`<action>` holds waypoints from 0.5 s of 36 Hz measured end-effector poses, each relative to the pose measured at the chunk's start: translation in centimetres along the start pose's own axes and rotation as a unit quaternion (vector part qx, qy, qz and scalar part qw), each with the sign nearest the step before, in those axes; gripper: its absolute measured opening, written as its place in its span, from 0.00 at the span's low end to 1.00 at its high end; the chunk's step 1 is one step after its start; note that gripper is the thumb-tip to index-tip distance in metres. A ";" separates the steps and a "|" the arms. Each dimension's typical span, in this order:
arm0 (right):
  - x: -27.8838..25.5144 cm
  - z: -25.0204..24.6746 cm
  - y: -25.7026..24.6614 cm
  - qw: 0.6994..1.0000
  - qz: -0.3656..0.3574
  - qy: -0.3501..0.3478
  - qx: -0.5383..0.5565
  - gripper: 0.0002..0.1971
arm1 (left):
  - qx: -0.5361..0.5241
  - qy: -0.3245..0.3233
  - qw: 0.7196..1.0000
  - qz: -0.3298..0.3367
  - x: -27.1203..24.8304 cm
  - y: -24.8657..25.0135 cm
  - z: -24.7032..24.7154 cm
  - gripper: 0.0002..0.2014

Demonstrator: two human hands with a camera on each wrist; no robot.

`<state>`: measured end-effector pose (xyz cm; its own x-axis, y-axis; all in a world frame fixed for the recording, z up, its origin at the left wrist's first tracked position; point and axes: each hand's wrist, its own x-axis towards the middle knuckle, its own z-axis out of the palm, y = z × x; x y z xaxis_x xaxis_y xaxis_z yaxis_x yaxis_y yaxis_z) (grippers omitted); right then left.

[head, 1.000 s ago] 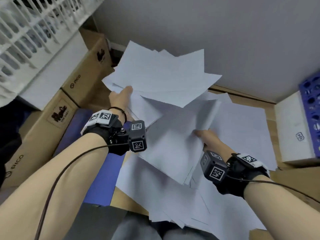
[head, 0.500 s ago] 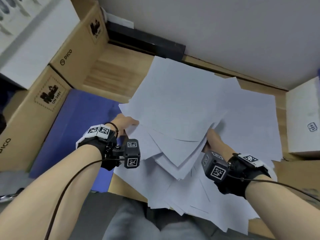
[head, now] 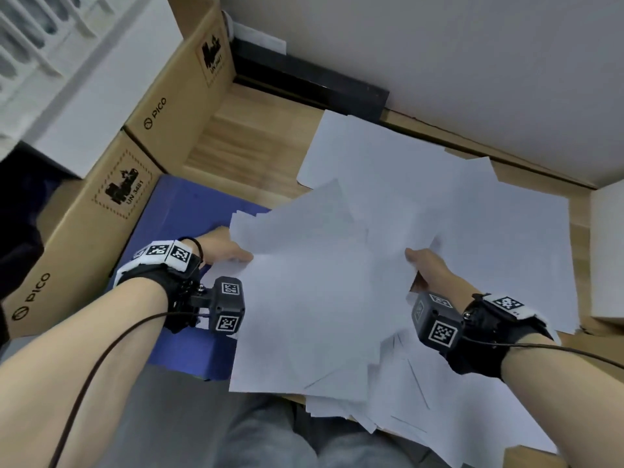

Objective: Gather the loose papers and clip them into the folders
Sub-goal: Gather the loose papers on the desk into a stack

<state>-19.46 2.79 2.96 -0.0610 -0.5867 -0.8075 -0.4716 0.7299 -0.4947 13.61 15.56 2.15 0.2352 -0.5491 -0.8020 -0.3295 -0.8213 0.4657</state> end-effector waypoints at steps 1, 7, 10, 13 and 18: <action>0.0 -0.1 -0.2 1.000 0.002 -0.013 -0.014 0.14 | -0.007 -0.004 1.000 0.012 0.1 0.4 -0.1 0.19; 0.3 0.4 -0.6 0.992 0.007 -0.069 -0.107 0.14 | -0.015 0.039 0.995 0.095 1.3 3.4 0.3 0.23; 0.6 0.6 -0.3 0.995 0.003 -0.075 -0.065 0.21 | -0.021 0.063 0.994 0.092 2.3 4.2 0.8 0.22; 0.7 0.2 0.0 0.996 0.000 -0.086 -0.010 0.36 | -0.041 0.065 0.994 0.080 3.2 4.6 1.5 0.21; 0.2 -0.4 0.7 0.991 -0.010 -0.130 -0.029 0.24 | -0.040 0.071 0.992 0.095 3.6 5.7 3.1 0.21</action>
<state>-20.20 3.04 2.55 0.1733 -0.4856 -0.8568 -0.5200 0.6937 -0.4983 9.71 9.37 0.72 0.3051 -0.7062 -0.6389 -0.3079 -0.7080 0.6355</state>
